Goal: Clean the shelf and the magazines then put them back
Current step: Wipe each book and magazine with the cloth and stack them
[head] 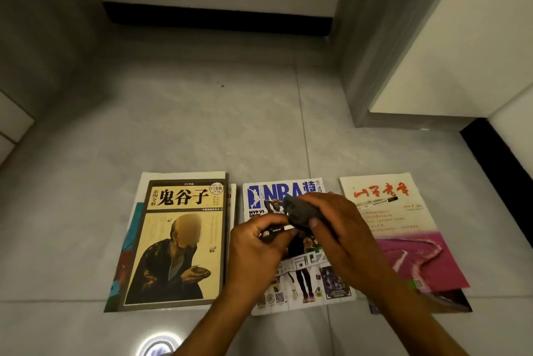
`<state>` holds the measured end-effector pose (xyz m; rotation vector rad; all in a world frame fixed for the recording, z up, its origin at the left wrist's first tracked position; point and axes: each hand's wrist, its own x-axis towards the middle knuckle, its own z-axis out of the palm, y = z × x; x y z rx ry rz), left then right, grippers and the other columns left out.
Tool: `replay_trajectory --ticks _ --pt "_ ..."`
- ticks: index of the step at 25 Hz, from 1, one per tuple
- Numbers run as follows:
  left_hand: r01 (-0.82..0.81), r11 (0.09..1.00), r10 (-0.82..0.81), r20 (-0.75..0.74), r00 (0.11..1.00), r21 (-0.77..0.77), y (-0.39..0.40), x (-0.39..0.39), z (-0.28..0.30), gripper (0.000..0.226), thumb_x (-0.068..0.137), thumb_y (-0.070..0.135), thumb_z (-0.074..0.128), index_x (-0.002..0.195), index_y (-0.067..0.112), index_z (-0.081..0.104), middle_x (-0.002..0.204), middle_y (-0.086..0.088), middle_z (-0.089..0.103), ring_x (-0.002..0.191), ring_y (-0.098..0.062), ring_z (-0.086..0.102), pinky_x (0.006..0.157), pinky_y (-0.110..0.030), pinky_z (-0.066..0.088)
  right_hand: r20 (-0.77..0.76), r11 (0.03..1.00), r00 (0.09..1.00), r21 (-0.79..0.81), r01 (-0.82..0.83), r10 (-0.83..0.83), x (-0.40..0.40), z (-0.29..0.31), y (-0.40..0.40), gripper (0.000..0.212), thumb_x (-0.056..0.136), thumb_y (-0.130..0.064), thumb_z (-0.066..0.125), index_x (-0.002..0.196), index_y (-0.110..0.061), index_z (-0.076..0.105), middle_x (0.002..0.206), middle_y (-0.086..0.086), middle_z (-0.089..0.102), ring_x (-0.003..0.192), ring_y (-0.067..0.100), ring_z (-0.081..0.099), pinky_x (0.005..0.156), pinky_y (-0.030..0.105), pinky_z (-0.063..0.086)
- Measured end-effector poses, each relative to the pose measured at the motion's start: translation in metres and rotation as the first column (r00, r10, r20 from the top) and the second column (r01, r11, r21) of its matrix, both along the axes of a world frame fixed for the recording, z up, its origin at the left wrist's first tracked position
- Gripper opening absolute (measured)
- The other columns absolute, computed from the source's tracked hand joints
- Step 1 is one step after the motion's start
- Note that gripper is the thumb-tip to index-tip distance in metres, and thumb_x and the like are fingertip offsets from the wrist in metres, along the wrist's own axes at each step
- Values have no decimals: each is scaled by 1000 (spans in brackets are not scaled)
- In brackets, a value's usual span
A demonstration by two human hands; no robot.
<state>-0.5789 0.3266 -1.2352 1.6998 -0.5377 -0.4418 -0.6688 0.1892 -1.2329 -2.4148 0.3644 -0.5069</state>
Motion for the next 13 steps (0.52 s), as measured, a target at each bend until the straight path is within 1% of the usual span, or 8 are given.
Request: replay_trajectory --ticks 1,3,5,6,7,9,11,13 --pt "-9 1000 9 -29 1000 -2 2 1 -3 28 81 4 73 88 31 71 86 27 70 82 6 66 66 -4 48 -39 999 999 -27 -34 33 -5 -2 -5 41 98 -42 34 133 -26 49 126 -11 53 121 -16 33 106 11 26" --pt "-14 1000 15 -60 998 6 4 1 -9 20 81 11 74 90 29 71 87 25 70 82 5 66 66 -7 50 -131 994 991 -102 -38 25 -14 -11 -21 52 100 -51 26 135 -20 49 129 -1 57 121 -1 40 105 25 31" --pt "4 999 0 -101 995 32 9 0 -17 14 83 20 72 91 31 70 87 20 72 81 1 68 66 -15 54 -246 992 968 -121 28 -57 -30 -22 -47 62 97 -59 22 135 -19 49 127 6 60 115 10 46 101 36 40" --pt "18 999 -12 -119 993 48 12 1 -19 11 84 22 71 90 31 70 85 17 72 80 -1 69 66 -18 55 -303 994 950 -98 52 -79 -38 -26 -59 62 95 -62 23 136 -22 48 125 5 60 112 11 48 97 35 43" --pt "36 997 -27 -128 991 63 15 1 -20 9 84 23 70 89 30 70 85 16 72 79 -2 69 66 -19 56 -349 996 934 -77 48 -72 -45 -29 -66 56 95 -62 27 135 -28 45 124 2 60 109 10 50 93 29 43" --pt "75 995 -67 -124 990 62 19 5 -18 9 84 21 70 88 28 70 85 14 73 79 -4 69 68 -20 57 -434 1000 901 -21 17 -24 -51 -29 -70 36 98 -47 42 132 -35 41 121 -7 55 104 6 49 86 13 36" --pt "82 995 -72 -169 983 50 21 12 -19 9 83 17 71 87 25 71 83 10 74 77 -8 70 67 -23 58 -435 1000 901 16 0 7 -48 -31 -68 31 98 -26 50 128 -30 45 116 -12 51 100 2 47 81 6 32" --pt "83 992 -50 -310 949 95 26 16 -28 11 79 14 74 88 19 71 81 3 75 75 -13 72 65 -25 59 -435 998 900 57 5 20 -43 -34 -63 26 98 -20 51 123 -27 48 113 -12 52 97 -3 47 79 6 34"
